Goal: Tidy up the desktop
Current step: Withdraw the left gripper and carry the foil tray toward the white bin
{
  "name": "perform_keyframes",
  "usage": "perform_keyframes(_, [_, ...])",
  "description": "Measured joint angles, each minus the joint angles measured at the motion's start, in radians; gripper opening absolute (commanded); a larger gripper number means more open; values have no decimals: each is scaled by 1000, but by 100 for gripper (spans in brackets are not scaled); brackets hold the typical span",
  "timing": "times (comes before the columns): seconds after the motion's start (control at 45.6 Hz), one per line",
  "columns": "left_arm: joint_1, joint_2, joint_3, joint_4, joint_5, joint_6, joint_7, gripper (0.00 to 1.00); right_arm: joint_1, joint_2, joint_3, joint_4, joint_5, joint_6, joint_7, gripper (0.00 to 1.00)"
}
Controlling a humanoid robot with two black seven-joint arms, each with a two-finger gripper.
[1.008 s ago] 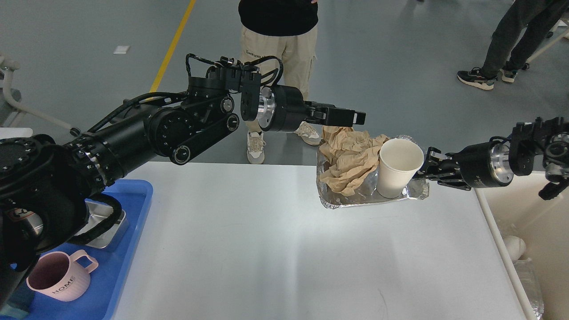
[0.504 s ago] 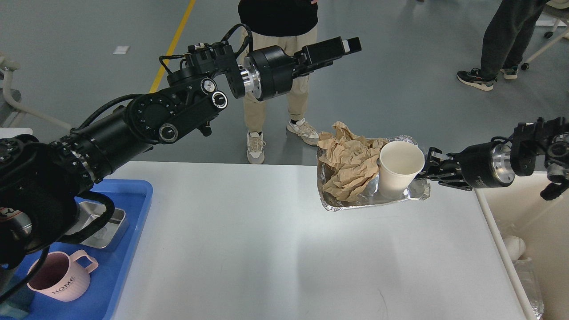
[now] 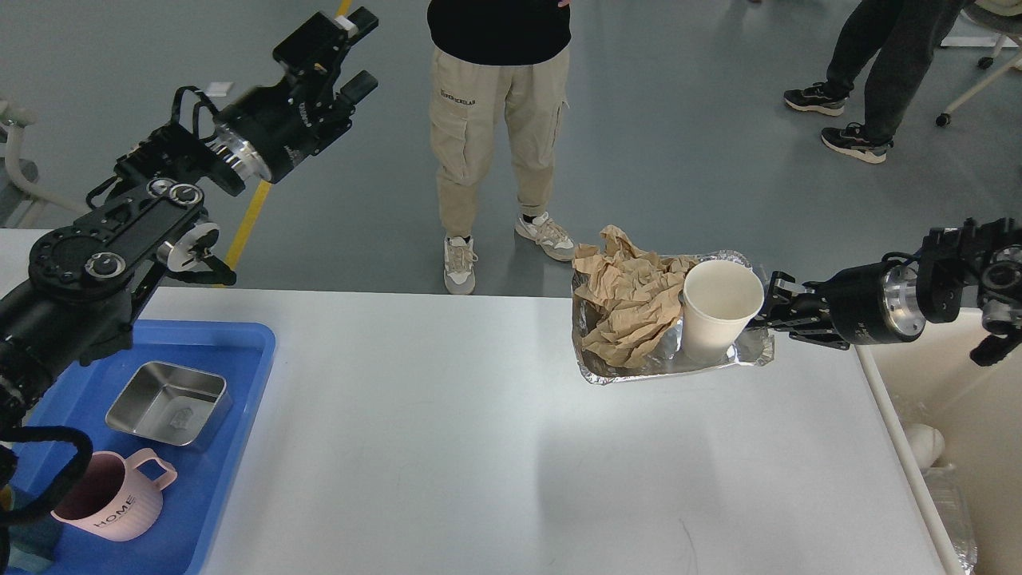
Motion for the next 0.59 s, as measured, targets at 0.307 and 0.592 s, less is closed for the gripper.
perform_keyframes(0.307, [298,-21,-440,-111,-68,-42,-3,97,-19,-8,-2,-3,0,-3,0,0])
perform_keyframes(0.592, [479,-70,-622,-120,-191,-128,35,97,-40,-22,0,-3,2,-7,0,0])
